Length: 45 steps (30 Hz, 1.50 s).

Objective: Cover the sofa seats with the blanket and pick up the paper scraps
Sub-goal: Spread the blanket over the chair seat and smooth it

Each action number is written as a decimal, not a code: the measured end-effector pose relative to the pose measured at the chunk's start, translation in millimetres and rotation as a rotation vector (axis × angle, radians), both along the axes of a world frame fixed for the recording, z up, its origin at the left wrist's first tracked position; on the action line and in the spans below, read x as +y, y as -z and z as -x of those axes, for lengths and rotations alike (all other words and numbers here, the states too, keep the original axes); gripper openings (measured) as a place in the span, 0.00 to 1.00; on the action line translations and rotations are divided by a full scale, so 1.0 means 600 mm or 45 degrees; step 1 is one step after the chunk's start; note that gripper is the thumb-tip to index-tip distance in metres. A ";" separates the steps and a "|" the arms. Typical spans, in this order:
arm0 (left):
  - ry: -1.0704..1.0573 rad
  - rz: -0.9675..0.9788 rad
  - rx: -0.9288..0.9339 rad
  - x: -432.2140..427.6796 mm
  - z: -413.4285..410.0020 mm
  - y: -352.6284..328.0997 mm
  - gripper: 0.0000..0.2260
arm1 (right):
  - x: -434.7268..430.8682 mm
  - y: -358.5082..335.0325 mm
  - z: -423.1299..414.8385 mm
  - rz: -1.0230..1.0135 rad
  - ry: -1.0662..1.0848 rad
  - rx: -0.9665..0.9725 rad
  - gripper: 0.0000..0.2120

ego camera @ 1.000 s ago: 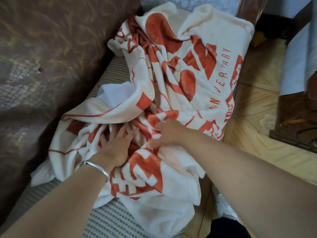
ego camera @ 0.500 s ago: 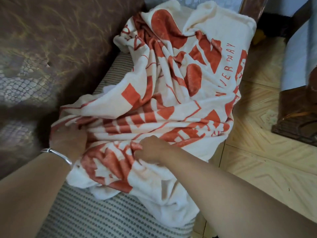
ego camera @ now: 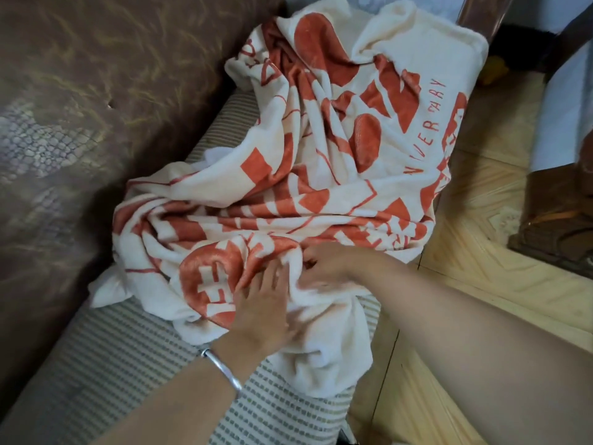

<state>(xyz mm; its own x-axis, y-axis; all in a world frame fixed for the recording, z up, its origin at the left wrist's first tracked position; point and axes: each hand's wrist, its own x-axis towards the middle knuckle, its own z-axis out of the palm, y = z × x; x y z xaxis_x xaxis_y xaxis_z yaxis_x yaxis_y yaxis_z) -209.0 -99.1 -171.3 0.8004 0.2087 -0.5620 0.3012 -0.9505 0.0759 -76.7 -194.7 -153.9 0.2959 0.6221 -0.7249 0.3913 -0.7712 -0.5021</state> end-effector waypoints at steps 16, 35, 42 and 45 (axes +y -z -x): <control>-0.656 0.540 -0.572 -0.072 0.003 -0.037 0.09 | -0.099 -0.015 0.081 -0.443 0.427 -0.112 0.08; -0.358 0.202 -0.771 -0.004 0.163 0.045 0.22 | -0.082 0.032 0.136 -0.440 1.366 0.412 0.17; -0.052 -0.104 -0.383 0.036 0.133 0.044 0.36 | -0.075 0.054 0.217 -0.668 0.513 -1.259 0.11; 0.025 -0.171 -0.392 0.054 0.118 0.040 0.34 | -0.059 0.062 0.258 -0.432 0.148 -0.909 0.21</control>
<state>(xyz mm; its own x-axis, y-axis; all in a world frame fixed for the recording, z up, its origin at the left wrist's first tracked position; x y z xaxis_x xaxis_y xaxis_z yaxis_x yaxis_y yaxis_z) -280.1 -66.6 -195.6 0.9329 0.2473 -0.2618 0.2651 -0.9636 0.0344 -231.3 -229.8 -191.1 0.6937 0.7115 -0.1122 0.6334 -0.6768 -0.3752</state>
